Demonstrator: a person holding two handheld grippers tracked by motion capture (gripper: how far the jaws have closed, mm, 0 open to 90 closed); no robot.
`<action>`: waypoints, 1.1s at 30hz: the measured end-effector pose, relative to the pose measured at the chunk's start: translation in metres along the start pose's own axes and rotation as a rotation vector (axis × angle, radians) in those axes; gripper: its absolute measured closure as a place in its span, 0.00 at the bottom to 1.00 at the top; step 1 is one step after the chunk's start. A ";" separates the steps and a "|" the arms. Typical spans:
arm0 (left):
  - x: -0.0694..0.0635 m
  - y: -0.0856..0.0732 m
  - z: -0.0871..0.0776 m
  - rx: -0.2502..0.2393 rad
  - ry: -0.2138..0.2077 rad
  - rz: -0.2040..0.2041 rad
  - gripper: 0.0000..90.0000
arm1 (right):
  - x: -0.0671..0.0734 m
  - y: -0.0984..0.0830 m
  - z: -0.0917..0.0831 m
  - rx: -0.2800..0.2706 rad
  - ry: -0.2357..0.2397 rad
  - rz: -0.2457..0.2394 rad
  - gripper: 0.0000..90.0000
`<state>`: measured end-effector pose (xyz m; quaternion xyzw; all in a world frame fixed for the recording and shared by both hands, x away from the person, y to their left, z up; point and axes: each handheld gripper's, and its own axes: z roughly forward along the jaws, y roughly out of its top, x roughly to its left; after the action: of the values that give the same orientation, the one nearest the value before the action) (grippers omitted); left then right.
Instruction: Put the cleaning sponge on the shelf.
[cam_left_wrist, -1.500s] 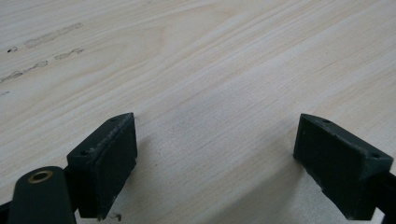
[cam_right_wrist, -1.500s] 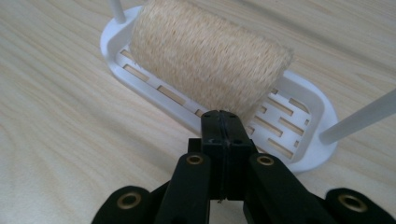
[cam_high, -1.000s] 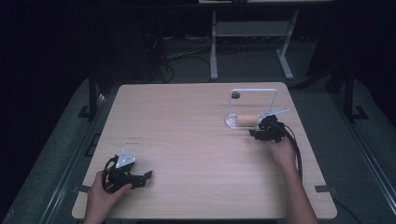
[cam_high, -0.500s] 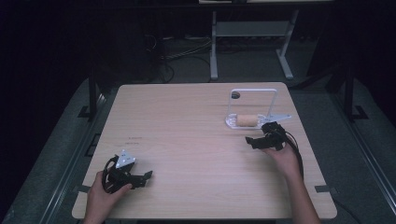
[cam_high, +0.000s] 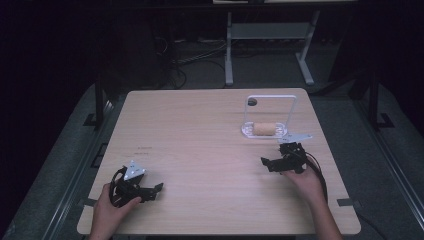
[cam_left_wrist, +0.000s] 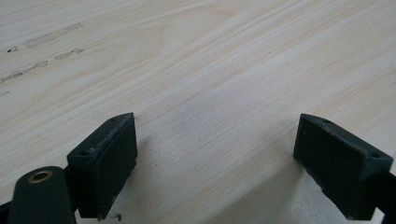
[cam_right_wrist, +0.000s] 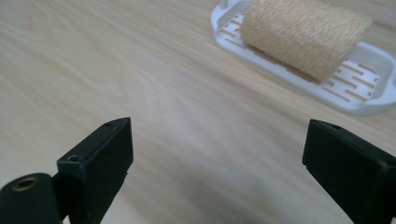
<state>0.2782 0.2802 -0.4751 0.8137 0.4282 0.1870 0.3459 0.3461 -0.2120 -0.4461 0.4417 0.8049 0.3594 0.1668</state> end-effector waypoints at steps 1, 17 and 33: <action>0.000 0.000 0.000 0.000 0.000 0.000 0.14 | 0.002 -0.002 -0.001 0.001 0.004 -0.004 0.09; 0.000 0.000 0.000 -0.001 0.000 0.000 0.14 | 0.035 -0.030 -0.020 -0.007 0.031 -0.046 0.09; 0.000 0.000 0.000 -0.001 0.000 0.001 0.14 | 0.059 -0.046 -0.018 -0.025 0.044 -0.091 0.09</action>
<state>0.2782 0.2802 -0.4752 0.8136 0.4278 0.1874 0.3464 0.2758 -0.1866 -0.4640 0.3943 0.8231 0.3712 0.1707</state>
